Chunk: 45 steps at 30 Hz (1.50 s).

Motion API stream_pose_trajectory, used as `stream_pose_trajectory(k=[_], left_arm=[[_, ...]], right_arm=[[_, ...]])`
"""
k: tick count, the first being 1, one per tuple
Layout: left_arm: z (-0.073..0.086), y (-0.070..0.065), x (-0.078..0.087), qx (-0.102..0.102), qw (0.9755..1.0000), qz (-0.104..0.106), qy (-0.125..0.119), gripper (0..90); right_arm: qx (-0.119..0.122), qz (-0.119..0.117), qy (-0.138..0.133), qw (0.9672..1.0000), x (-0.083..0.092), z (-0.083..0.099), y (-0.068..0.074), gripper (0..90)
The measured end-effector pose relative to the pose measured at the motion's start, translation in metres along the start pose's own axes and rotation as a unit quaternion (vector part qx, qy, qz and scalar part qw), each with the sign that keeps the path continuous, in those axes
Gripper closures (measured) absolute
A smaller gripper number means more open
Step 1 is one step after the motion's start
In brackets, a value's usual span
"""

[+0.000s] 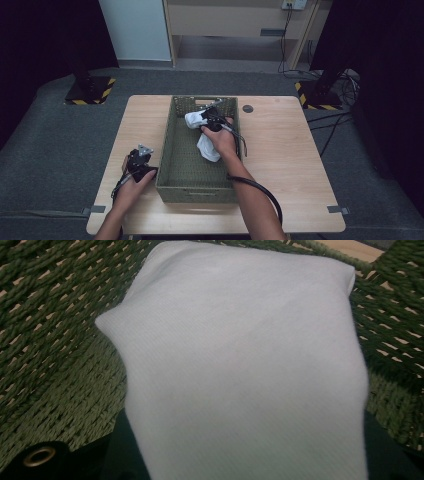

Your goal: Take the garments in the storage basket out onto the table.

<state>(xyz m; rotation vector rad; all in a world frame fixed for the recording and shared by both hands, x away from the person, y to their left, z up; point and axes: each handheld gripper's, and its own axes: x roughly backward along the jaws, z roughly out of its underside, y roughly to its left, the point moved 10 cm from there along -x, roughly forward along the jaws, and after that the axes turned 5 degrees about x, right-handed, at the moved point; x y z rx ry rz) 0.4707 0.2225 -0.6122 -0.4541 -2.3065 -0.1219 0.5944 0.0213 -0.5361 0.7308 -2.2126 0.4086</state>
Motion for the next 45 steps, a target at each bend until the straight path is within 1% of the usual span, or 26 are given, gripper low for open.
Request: stream_pose_trajectory(k=[4,8,10,15,18,20,25,27,29,34,38,40,45], left_arm=[[0.0,0.0,0.0,0.0,1.0,0.0,0.0,0.0],[0.0,0.0,0.0,0.0,1.0,0.0,0.0,0.0],[0.0,0.0,0.0,0.0,1.0,0.0,0.0,0.0],[0.0,0.0,0.0,0.0,1.0,0.0,0.0,0.0],[0.0,0.0,0.0,0.0,1.0,0.0,0.0,0.0],[0.0,0.0,0.0,0.001,1.0,0.0,0.0,0.0],[0.0,0.0,0.0,0.001,1.0,0.0,-0.001,0.0],[0.0,0.0,0.0,0.001,1.0,0.0,-0.001,0.0],[0.0,0.0,0.0,0.0,1.0,0.0,-0.001,0.0],[0.0,0.0,0.0,-0.001,1.0,0.001,0.0,0.0],[0.0,0.0,0.0,0.0,1.0,0.0,0.0,0.0],[0.0,0.0,0.0,0.0,1.0,0.001,0.0,0.0],[0.0,0.0,0.0,0.0,1.0,0.0,0.0,0.0]], right_arm=[[0.003,0.002,0.0,1.0,0.004,0.001,0.0,51.2],[0.007,0.004,0.007,0.9999,0.004,0.006,0.0,51.2],[0.008,0.002,0.006,1.0,0.004,0.007,0.001,51.2],[0.011,-0.005,-0.004,0.9999,0.01,0.002,0.008,51.2],[0.013,-0.008,-0.005,0.9999,0.015,-0.002,0.013,51.2],[0.012,-0.011,-0.009,0.9998,0.019,-0.005,0.015,51.3],[0.02,-0.011,-0.018,0.9996,0.031,-0.014,0.017,51.3],[0.026,-0.011,-0.017,0.9995,0.036,-0.016,0.018,51.3],[0.024,-0.012,-0.016,0.9995,0.04,-0.017,0.018,51.2],[0.03,-0.008,-0.018,0.9993,0.052,-0.022,0.013,51.2],[0.035,-0.007,-0.025,0.9991,0.065,-0.027,0.01,51.2],[0.032,-0.009,-0.031,0.999,0.072,-0.031,0.008,51.2],[0.033,-0.008,-0.035,0.9988,0.089,-0.039,0.004,51.2]])
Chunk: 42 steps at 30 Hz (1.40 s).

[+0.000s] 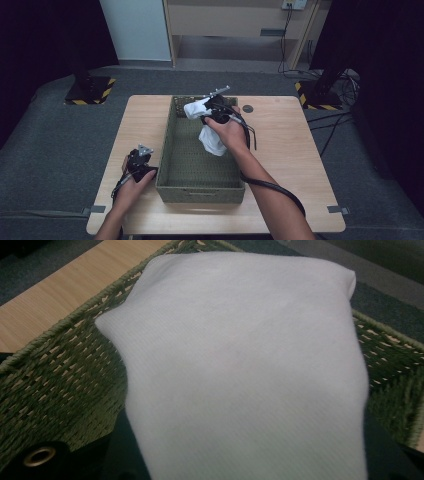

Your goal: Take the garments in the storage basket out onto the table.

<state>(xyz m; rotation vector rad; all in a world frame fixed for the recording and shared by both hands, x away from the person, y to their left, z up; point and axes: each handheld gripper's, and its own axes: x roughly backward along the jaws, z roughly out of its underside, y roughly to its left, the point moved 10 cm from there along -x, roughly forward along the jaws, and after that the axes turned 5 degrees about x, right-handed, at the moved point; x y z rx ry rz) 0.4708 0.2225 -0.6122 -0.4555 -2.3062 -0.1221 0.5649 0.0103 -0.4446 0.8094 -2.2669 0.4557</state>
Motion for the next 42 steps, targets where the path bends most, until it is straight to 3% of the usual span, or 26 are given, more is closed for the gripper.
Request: stream_pose_trajectory(k=[19,28,42], left_arm=[[0.0,0.0,0.0,0.0,1.0,0.0,0.0,0.0],[0.0,0.0,0.0,0.0,1.0,0.0,0.0,0.0],[0.0,0.0,0.0,0.0,1.0,0.0,-0.001,0.0]], right_arm=[[0.012,0.003,-0.031,0.9994,0.057,-0.025,-0.008,51.2],[0.011,0.004,-0.045,0.9989,0.075,-0.029,-0.016,51.2],[-0.001,0.011,-0.053,0.9985,0.09,-0.02,-0.036,51.5]])
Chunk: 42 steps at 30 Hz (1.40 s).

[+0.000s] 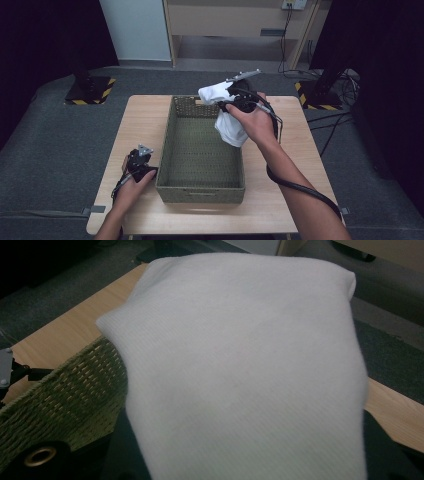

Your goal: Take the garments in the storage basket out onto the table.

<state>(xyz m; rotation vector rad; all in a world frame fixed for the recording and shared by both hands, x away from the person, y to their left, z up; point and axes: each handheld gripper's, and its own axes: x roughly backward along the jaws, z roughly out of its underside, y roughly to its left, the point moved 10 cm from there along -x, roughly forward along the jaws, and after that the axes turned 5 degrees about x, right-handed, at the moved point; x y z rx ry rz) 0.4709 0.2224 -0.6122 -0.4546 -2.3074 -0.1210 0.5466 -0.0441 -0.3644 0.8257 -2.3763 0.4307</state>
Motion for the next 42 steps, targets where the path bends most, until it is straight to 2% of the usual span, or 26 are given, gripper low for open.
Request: stream_pose_trajectory(k=[14,36,42], left_arm=[[0.0,0.0,0.0,0.0,1.0,0.0,0.0,0.0],[0.0,0.0,0.0,0.001,1.0,0.0,-0.001,0.0],[0.0,0.0,0.0,0.001,1.0,0.0,-0.001,0.0]], right_arm=[[-0.01,0.007,0.001,0.9999,0.005,0.014,-0.016,51.7],[-0.051,0.034,0.0,0.9981,0.026,0.061,-0.067,51.7],[-0.052,0.047,0.002,0.9976,0.03,0.072,-0.079,51.7]])
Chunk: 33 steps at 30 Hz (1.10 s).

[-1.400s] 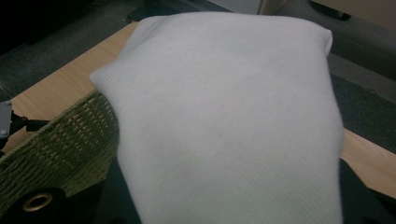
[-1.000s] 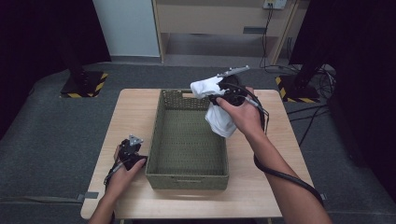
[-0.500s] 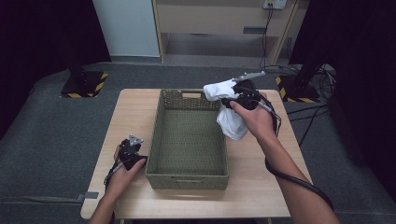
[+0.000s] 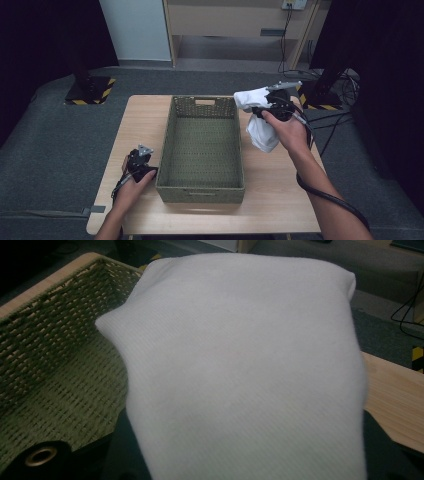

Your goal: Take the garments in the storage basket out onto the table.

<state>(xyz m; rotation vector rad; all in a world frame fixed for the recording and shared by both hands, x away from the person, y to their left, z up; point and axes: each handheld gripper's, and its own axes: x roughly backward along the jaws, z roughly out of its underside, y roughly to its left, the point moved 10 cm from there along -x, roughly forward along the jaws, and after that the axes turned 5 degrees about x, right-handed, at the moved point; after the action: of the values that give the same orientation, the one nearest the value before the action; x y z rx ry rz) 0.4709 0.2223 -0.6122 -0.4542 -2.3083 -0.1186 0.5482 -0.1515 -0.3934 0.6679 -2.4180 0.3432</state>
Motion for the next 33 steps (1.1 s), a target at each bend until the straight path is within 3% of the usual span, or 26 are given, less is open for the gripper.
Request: stream_pose_trajectory(k=[17,33], left_arm=[[0.0,0.0,0.0,-0.001,1.0,0.0,0.001,0.0],[0.0,0.0,0.0,-0.001,1.0,0.0,0.001,0.0]], right_arm=[[-0.038,0.021,0.009,0.999,-0.005,0.024,-0.036,51.5],[-0.045,0.049,0.023,0.9975,-0.019,0.038,-0.063,51.6]])
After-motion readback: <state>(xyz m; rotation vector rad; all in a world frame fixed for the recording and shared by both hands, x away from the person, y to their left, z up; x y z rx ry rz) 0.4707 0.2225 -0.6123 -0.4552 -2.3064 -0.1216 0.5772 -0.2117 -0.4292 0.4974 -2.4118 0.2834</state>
